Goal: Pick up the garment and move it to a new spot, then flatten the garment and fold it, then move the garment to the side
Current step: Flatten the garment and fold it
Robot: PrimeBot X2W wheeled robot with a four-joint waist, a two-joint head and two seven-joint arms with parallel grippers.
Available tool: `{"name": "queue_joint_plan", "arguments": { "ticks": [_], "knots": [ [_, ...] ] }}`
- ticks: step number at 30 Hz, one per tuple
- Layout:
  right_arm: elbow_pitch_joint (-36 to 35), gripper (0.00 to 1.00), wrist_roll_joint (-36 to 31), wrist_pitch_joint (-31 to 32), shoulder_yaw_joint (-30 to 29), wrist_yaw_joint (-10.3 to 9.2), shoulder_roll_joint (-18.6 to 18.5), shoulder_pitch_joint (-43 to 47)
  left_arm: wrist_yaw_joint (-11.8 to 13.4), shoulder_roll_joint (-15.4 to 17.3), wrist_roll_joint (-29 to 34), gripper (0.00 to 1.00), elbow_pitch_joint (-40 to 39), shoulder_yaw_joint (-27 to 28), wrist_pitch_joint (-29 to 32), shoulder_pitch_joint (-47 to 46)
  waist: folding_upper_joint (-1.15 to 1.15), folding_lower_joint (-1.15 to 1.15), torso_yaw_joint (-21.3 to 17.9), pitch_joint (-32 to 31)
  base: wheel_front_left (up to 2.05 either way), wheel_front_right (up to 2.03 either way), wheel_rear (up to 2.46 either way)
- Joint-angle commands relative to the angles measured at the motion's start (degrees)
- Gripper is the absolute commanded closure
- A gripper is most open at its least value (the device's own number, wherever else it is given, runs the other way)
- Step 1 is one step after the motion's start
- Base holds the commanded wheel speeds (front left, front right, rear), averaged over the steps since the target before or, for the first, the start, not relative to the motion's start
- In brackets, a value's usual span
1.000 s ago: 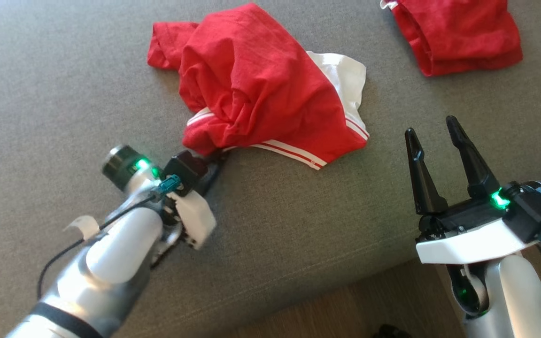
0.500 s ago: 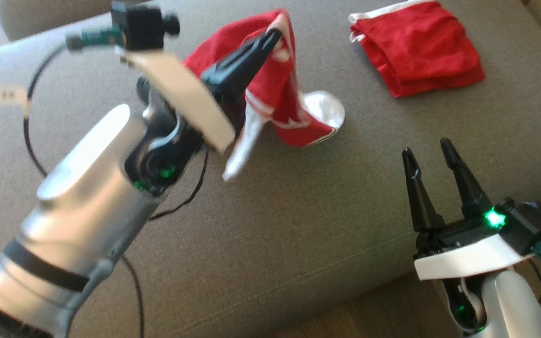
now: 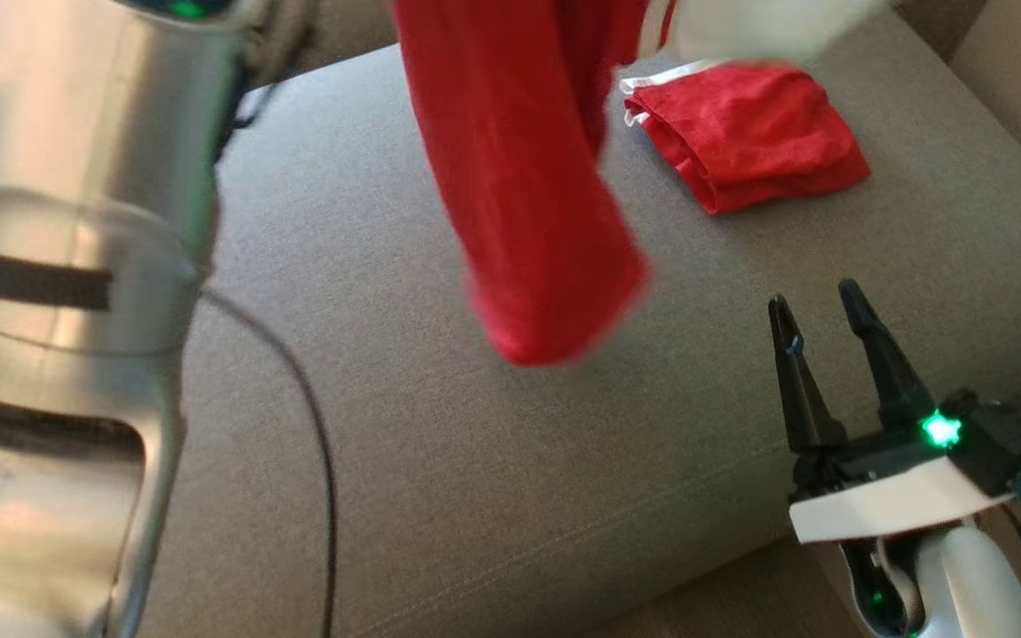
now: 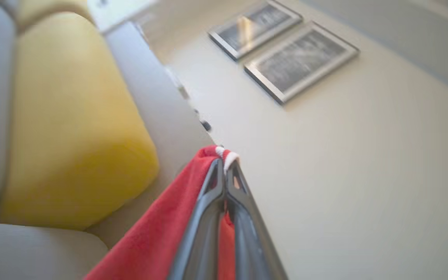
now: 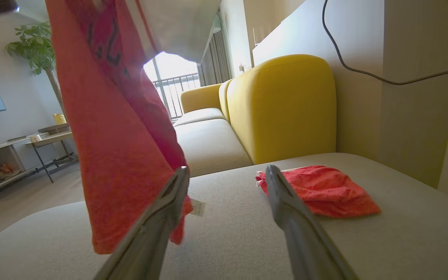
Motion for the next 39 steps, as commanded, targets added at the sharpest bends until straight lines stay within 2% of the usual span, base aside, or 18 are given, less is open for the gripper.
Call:
{"name": "queue_joint_plan", "arguments": {
  "ticks": [1, 3, 5, 12, 20, 24, 26, 27, 29, 30, 32, 36, 39],
  "knots": [
    [-2.02, 0.0, 0.21, -0.36, 1.17, -0.01, -0.2, -0.15, 2.88, 2.46, -0.5, 1.0, 3.98, 4.57, -3.52, -0.57, 0.0, 0.0, 0.57, -0.41, 0.0, 0.0, 0.0],
    [-2.07, 0.0, 0.5, -0.36, 1.52, -0.01, -0.2, -0.26, 4.34, 3.93, -0.12, 1.0, 9.46, 6.64, -6.27, 0.38, 0.0, 0.0, 0.64, -0.45, 0.0, 0.0, 0.0],
    [-2.19, 0.0, 0.75, -0.36, 1.81, -0.01, -0.2, -0.43, 4.1, 5.94, 0.15, 1.0, 13.64, 7.75, -7.56, 2.76, 0.0, 0.0, 0.68, -0.46, 0.0, 0.0, 0.0],
    [-2.54, 0.0, 0.62, -0.36, 1.22, -0.01, -0.2, 0.0, -0.87, 11.18, -1.66, 1.0, 19.35, 10.96, -8.56, 17.59, 0.0, 0.0, 2.54, 0.41, 0.0, 0.0, 0.0],
    [-2.14, 0.0, 0.06, -0.36, 2.44, -0.01, -0.2, -0.78, -4.13, 16.01, -3.62, 1.0, 22.03, 17.25, -12.28, 28.99, 0.0, 0.0, 6.26, 2.18, 0.0, 0.0, 0.0],
    [0.67, 0.0, 0.14, -0.36, 5.29, -0.01, -0.2, -1.57, -6.13, 18.1, -0.47, 1.0, 21.71, 17.03, -13.39, 31.28, 0.0, 0.0, 8.89, 3.46, 0.0, 0.0, 0.0],
    [2.52, 0.0, 0.67, -0.36, 6.78, -0.01, -0.2, -2.58, -7.6, 18.74, 2.21, 0.21, 21.3, 16.37, -13.77, 31.42, 0.0, 0.0, 10.07, 4.22, 0.0, 0.0, 0.0],
    [3.57, 0.0, 0.92, -0.36, 7.61, -0.01, -0.2, -3.22, -8.23, 19.12, 4.18, 0.0, 21.08, 15.66, -13.89, 31.4, 0.0, 0.0, 10.58, 4.57, 0.0, 0.0, 0.0],
    [5.63, 0.0, 1.88, -0.36, 9.21, -0.01, -0.2, -4.75, -9.25, 19.91, 8.72, 0.0, 20.48, 15.1, -14.02, 30.96, 0.0, 0.0, 11.56, 5.38, 0.0, 0.0, 0.0],
    [7.77, 0.0, 3.02, -0.36, 10.8, -0.01, -0.2, -6.58, -10.11, 20.54, 15.62, 0.0, 18.66, 15.69, -14.05, 30.48, 0.0, 0.0, 12.46, 6.31, 0.0, 0.0, 0.0],
    [10.12, 0.0, 3.65, -0.36, 12.09, -0.01, -0.2, -8.61, -10.67, 20.05, 21.87, 0.0, 16.43, 16.93, -14.06, 30.75, 0.0, 0.0, 13.28, 7.17, 0.0, 0.0, 0.0],
    [16.06, 0.0, 3.38, -0.36, 13.32, -0.01, -0.2, -13.08, -11.63, 18.67, 35.2, 0.0, 8.54, 20.53, -14.07, 33.53, 0.0, 0.0, 14.74, 8.76, 0.0, 0.0, 0.0],
    [21.76, 0.0, 4.12, -0.36, 12.81, -0.01, -0.2, -16.32, -12.91, 15.56, 43.34, 0.0, 0.98, 22.96, -14.07, 38.24, 0.0, 0.0, 15.84, 9.43, 0.0, 0.0, 0.0]
  ]
}}
